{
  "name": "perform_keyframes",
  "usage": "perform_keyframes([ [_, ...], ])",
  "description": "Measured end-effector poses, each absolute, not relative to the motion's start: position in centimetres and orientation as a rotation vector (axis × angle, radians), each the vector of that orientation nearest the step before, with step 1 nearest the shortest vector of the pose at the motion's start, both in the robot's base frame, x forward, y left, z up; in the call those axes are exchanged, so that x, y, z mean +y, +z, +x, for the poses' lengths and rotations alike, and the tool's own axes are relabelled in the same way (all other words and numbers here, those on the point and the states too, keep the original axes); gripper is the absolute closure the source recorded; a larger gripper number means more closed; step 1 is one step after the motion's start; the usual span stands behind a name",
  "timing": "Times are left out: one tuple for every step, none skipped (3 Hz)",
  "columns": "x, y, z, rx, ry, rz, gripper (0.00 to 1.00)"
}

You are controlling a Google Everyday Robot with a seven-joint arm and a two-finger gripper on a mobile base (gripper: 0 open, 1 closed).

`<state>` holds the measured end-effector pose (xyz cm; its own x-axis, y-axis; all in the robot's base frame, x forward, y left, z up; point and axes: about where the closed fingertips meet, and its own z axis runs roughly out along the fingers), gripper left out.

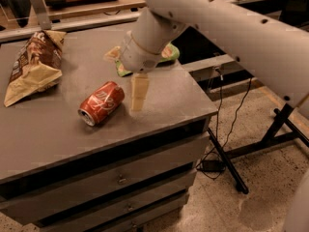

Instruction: Knock coke can over

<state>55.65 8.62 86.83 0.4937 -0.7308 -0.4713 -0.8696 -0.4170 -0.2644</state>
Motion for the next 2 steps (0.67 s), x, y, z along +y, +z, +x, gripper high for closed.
perform_keyframes([
  [5.99, 88.54, 57.48, 1.445, 0.439, -2.069, 0.00],
  [5.99, 88.53, 57.45, 1.446, 0.440, -2.068, 0.00],
])
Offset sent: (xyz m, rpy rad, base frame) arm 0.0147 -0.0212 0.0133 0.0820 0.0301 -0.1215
